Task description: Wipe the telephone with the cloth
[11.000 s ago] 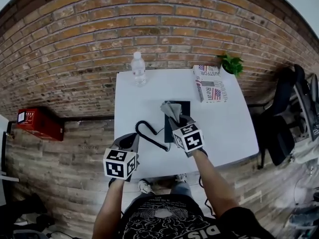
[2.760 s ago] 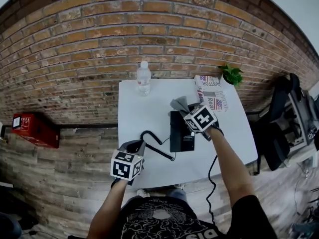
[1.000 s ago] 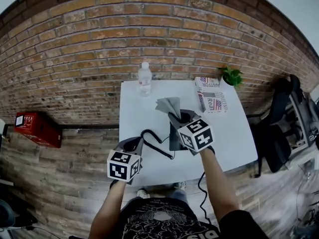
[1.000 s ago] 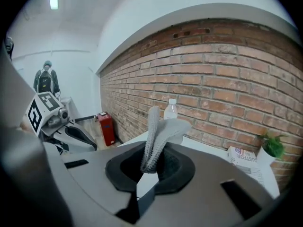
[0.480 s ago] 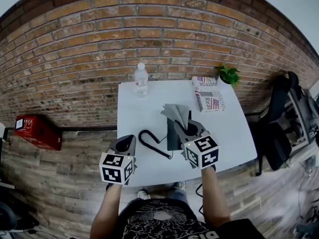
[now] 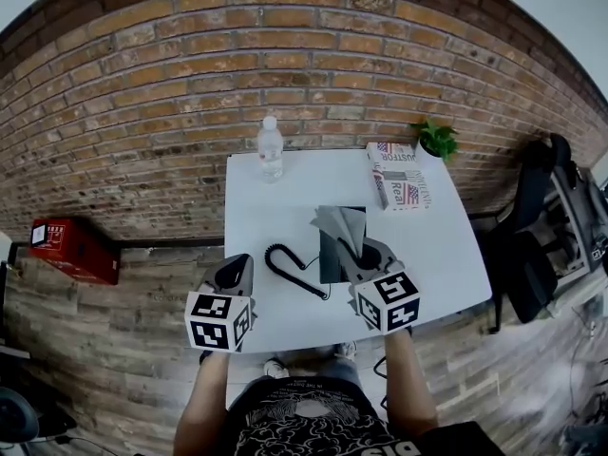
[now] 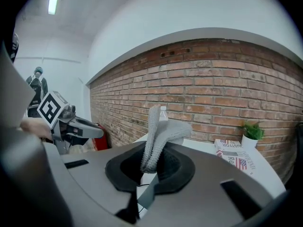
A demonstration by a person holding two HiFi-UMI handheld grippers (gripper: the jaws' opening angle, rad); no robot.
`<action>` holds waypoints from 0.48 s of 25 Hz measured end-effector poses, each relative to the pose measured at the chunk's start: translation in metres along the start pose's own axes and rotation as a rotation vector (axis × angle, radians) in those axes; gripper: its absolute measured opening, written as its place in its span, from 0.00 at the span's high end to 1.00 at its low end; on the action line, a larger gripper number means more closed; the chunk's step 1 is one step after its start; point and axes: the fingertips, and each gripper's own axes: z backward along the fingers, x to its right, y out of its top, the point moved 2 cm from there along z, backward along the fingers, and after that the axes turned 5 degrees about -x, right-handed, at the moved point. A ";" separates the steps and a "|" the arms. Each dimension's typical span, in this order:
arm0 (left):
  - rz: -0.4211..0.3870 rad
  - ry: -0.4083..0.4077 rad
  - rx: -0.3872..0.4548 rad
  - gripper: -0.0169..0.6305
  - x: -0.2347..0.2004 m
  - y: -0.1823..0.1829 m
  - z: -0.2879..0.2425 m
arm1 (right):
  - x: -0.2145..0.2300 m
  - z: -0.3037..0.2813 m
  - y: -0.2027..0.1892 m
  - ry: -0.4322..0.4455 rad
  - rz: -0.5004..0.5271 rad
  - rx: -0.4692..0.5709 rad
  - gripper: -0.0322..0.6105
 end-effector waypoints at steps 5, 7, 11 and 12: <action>-0.006 0.001 0.002 0.96 0.003 0.000 0.002 | -0.004 0.002 0.000 0.008 0.003 0.007 0.93; -0.006 0.001 0.004 0.96 0.004 0.000 0.002 | -0.005 0.002 0.001 0.011 0.003 0.011 0.93; -0.005 -0.002 0.004 0.96 0.007 -0.001 0.002 | -0.007 0.004 0.001 0.020 -0.001 0.016 0.93; -0.005 -0.002 0.003 0.96 0.007 -0.002 0.002 | -0.007 0.005 0.001 0.022 -0.001 0.017 0.93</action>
